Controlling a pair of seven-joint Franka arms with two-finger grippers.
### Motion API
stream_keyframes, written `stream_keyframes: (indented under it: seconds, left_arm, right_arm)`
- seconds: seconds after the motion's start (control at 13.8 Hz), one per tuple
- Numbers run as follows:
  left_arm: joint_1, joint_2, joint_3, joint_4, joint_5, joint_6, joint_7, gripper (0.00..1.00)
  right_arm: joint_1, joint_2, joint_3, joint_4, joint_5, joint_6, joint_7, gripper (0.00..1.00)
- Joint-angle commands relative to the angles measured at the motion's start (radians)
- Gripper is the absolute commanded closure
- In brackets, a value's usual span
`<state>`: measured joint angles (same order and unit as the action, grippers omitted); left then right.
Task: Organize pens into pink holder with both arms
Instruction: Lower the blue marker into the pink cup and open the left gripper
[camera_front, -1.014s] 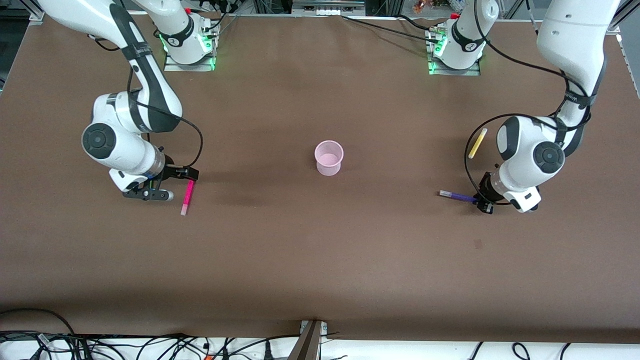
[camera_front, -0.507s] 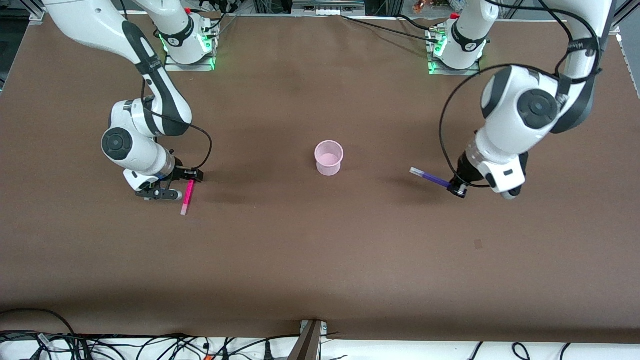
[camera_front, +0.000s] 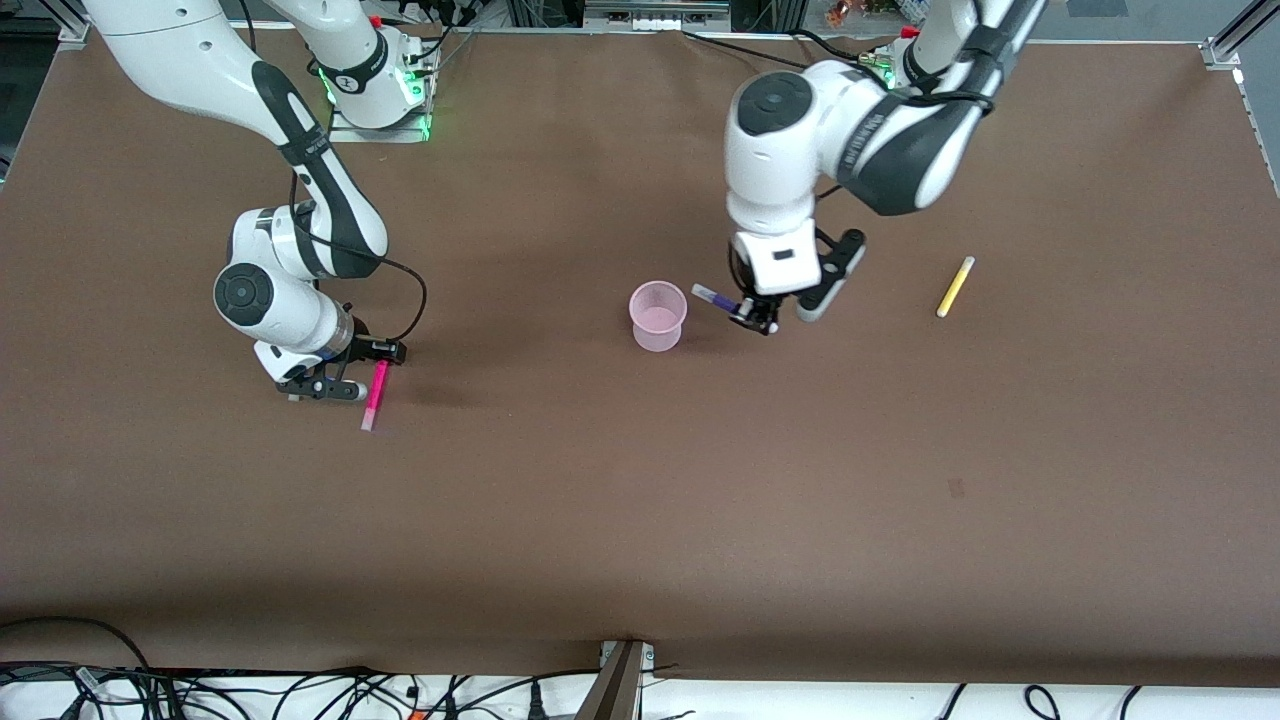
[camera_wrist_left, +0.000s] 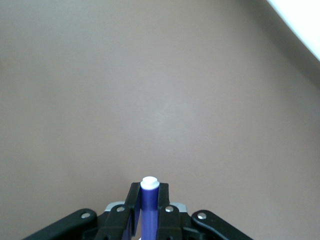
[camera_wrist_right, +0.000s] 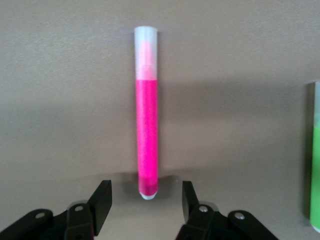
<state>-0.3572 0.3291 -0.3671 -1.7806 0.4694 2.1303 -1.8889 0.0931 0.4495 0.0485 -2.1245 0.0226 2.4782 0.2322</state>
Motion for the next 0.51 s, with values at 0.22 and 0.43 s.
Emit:
stream_keyframes:
  seconds: [0.22,0.43]
  left_arm:
    - [-0.144,0.142,0.017,0.076,0.332,-0.029,-0.186,1.0]
    - [-0.183,0.191,0.017,0.107,0.396,-0.072,-0.197,1.0]
  right_arm:
    - [-0.026,0.014,0.004,-0.012,0.011,0.048,-0.02,0.44]
    - [-0.026,0.014,0.005,-0.012,0.011,0.048,-0.02,0.59]
